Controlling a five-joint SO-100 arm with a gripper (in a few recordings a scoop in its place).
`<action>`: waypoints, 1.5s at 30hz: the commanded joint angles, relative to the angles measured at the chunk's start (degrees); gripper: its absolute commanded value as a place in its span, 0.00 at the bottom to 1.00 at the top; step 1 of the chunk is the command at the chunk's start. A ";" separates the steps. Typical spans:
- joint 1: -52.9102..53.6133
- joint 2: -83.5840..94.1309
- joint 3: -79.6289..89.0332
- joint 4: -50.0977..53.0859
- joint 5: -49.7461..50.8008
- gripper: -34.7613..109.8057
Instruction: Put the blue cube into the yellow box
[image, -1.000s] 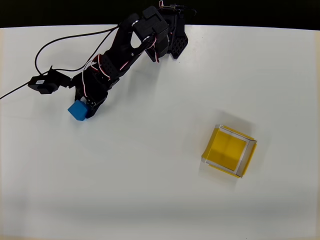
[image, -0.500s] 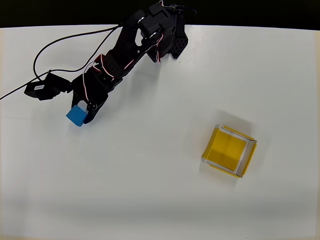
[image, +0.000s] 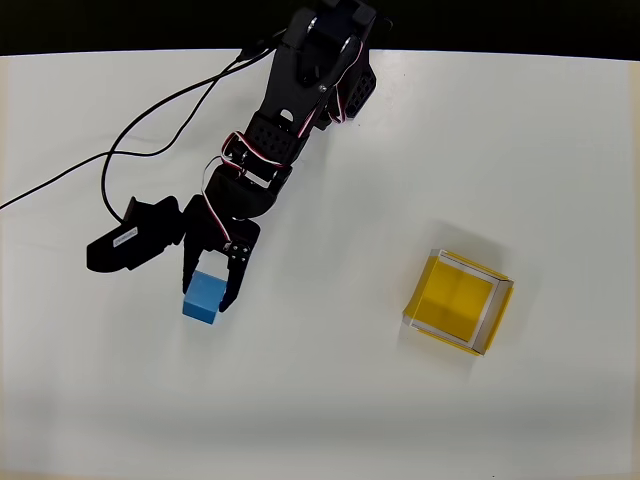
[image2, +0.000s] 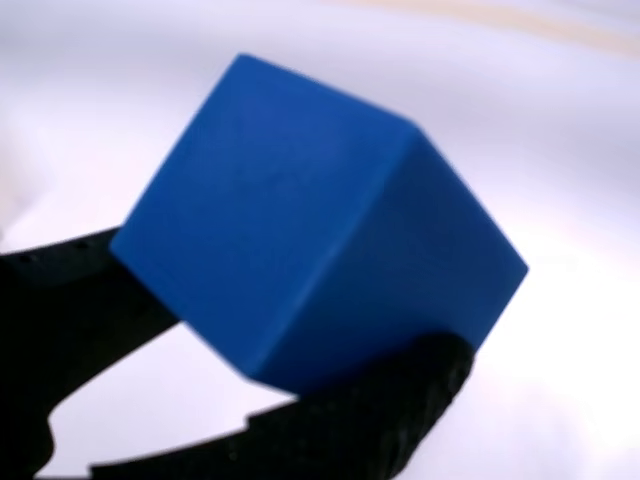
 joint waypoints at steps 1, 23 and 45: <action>-9.84 9.14 -0.79 -2.72 0.09 0.39; -54.84 13.80 1.76 -5.19 6.77 0.39; -52.12 -10.46 -12.04 -9.14 12.22 0.40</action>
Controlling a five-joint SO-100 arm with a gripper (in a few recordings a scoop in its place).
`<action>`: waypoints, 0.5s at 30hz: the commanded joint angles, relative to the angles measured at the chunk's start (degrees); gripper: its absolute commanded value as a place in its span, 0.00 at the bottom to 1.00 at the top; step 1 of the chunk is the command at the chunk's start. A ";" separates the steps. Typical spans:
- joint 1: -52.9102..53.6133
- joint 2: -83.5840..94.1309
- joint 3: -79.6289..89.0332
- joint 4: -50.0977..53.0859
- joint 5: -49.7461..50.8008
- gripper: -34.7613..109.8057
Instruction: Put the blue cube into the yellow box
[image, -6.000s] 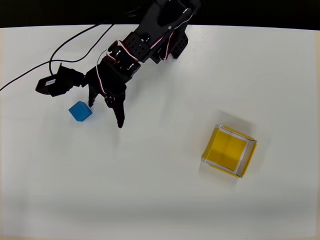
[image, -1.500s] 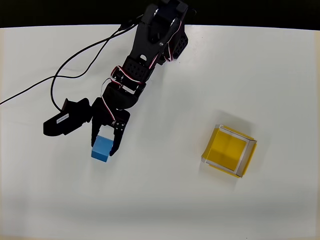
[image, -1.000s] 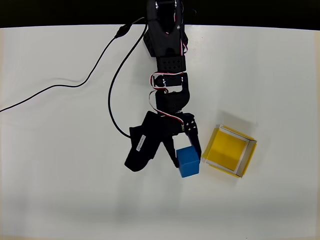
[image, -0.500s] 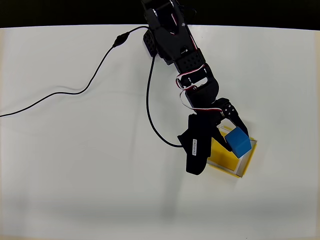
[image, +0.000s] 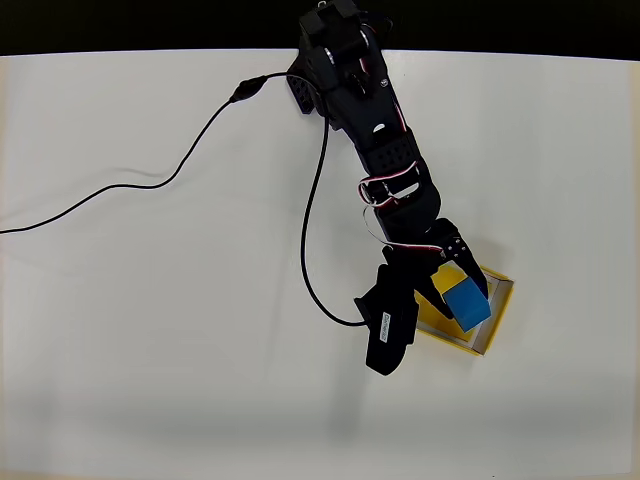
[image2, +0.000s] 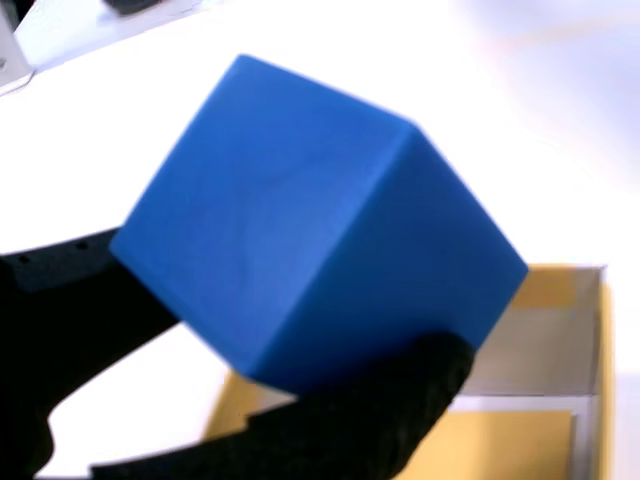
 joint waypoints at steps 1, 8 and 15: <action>0.00 0.97 -7.73 -2.72 0.00 0.40; 0.53 -1.32 -6.94 -1.85 1.76 0.40; 0.70 -4.04 -5.27 -1.85 3.16 0.40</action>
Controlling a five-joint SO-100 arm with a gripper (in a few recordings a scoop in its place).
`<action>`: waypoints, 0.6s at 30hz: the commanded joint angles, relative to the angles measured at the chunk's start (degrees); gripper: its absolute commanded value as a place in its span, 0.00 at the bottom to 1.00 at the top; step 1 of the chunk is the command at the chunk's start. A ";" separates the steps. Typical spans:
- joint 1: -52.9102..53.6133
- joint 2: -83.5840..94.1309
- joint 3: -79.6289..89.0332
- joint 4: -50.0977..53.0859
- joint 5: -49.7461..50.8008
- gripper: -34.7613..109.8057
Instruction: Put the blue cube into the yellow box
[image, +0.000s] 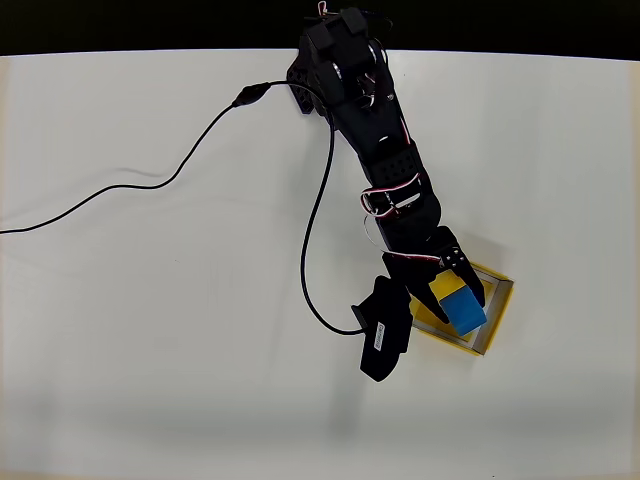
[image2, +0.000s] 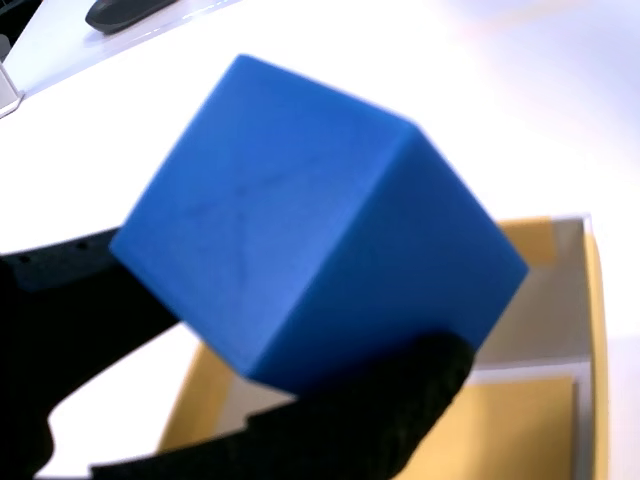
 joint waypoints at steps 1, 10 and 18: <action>0.44 1.41 -3.60 -1.49 0.44 0.40; 1.14 -2.55 -3.34 -1.41 1.32 0.42; 0.62 -2.37 -3.34 -4.31 0.18 0.53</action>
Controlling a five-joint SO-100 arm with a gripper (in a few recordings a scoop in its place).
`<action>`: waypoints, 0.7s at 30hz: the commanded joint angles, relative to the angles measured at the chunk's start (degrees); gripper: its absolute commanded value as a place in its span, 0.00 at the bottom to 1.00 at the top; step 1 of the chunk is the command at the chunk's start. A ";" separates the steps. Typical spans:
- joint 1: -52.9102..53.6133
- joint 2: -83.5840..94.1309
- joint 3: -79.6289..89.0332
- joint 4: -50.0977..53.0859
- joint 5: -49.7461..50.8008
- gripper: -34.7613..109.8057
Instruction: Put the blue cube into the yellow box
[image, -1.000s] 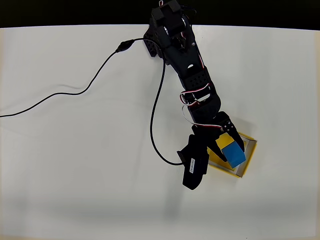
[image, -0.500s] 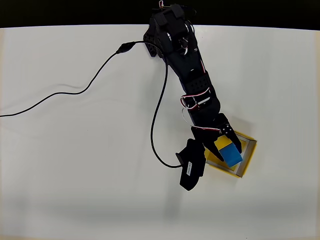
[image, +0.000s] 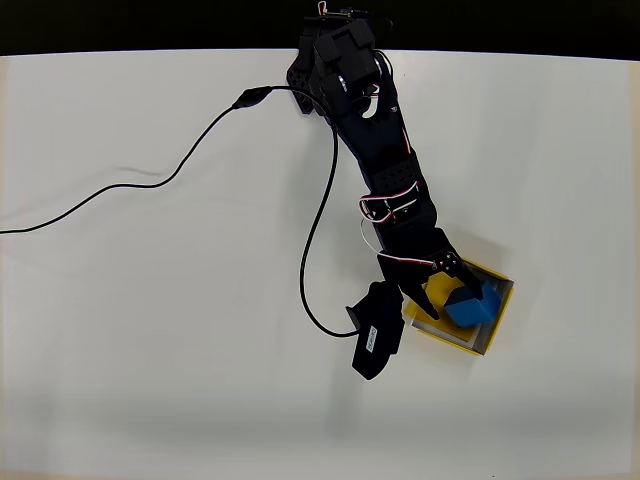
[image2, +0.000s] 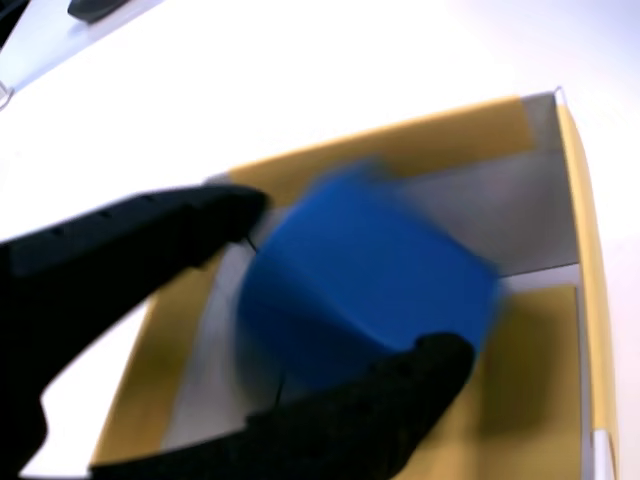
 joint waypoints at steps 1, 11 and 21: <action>-0.44 2.81 -3.69 -4.75 -1.76 0.53; 0.18 10.37 -8.88 -3.43 -8.70 0.46; 10.90 22.24 -5.80 6.06 -9.67 0.39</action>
